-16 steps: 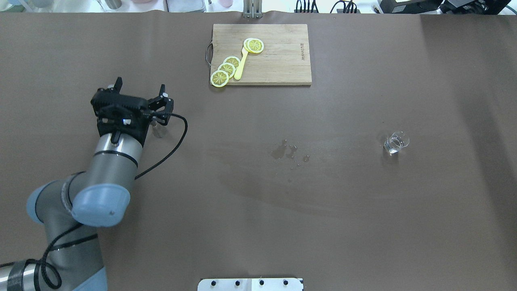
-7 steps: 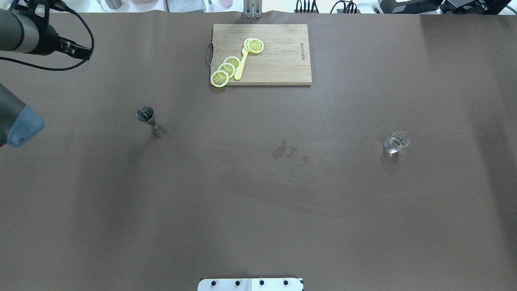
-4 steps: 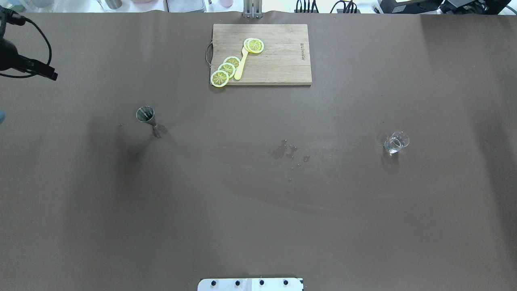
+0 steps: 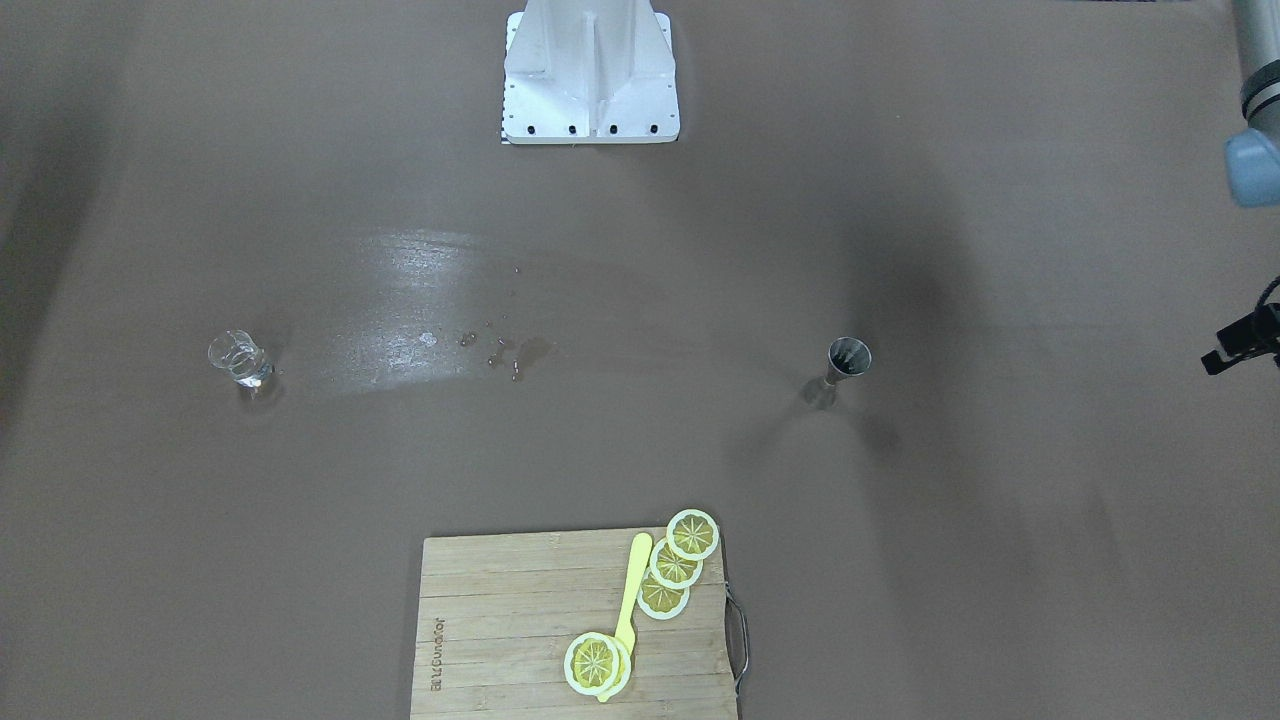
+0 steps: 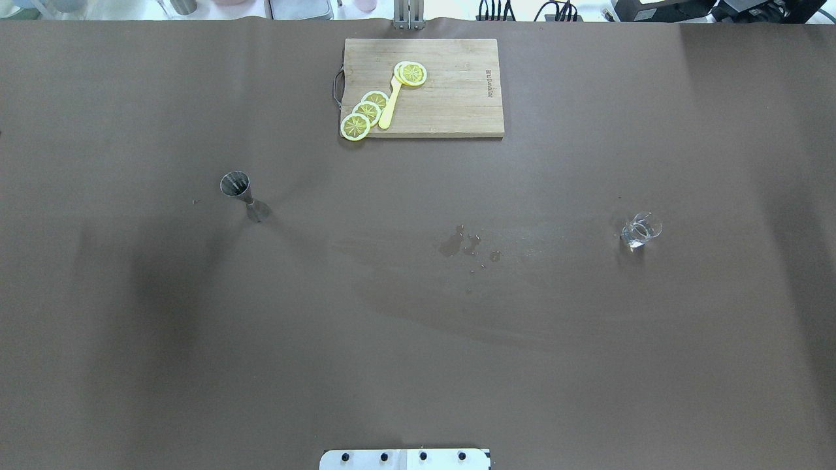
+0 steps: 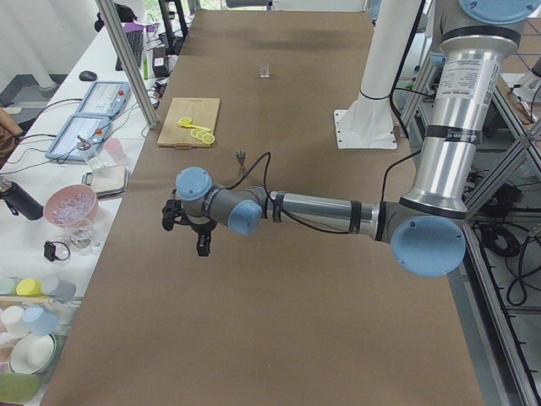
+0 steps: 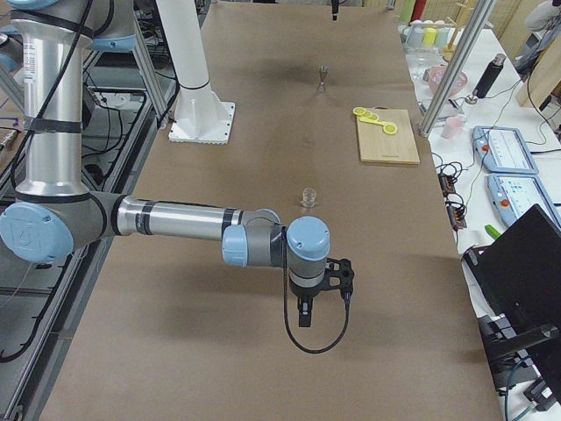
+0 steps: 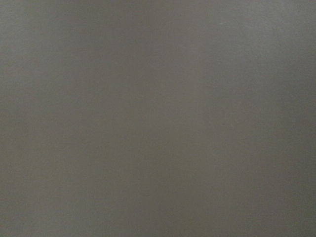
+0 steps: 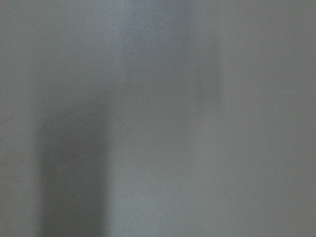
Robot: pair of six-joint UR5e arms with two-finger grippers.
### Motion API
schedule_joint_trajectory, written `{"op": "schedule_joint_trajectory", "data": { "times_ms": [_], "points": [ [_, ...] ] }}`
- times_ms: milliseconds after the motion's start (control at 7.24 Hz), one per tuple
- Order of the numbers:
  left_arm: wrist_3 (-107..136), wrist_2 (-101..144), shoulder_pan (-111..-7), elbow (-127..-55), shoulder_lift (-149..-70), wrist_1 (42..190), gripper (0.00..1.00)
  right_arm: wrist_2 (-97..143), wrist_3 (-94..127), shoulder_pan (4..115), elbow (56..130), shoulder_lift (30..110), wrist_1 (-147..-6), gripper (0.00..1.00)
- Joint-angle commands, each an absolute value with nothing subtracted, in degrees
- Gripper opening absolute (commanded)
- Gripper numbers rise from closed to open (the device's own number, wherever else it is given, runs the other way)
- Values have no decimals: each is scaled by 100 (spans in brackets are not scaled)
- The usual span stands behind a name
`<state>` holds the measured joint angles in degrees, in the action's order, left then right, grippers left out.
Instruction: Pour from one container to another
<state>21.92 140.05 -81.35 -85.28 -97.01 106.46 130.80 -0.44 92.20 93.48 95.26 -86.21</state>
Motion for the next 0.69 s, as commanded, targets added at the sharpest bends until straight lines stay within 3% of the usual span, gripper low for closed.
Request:
{"op": "schedule_joint_trajectory", "data": {
  "times_ms": [0, 276, 553],
  "points": [
    [796, 14308, -9032, -8883, -8784, 10408, 99, 13096, -44, 9220, 9509, 9580, -8692, 100],
    [747, 14239, -9123, -9989, -8359, 9234, 99, 13192, -44, 9220, 9501, 9650, -8692, 100],
    [625, 14134, -9140, -10054, -8367, 9176, 99, 13184, -53, 9220, 9501, 9659, -8657, 100]
  ]
}}
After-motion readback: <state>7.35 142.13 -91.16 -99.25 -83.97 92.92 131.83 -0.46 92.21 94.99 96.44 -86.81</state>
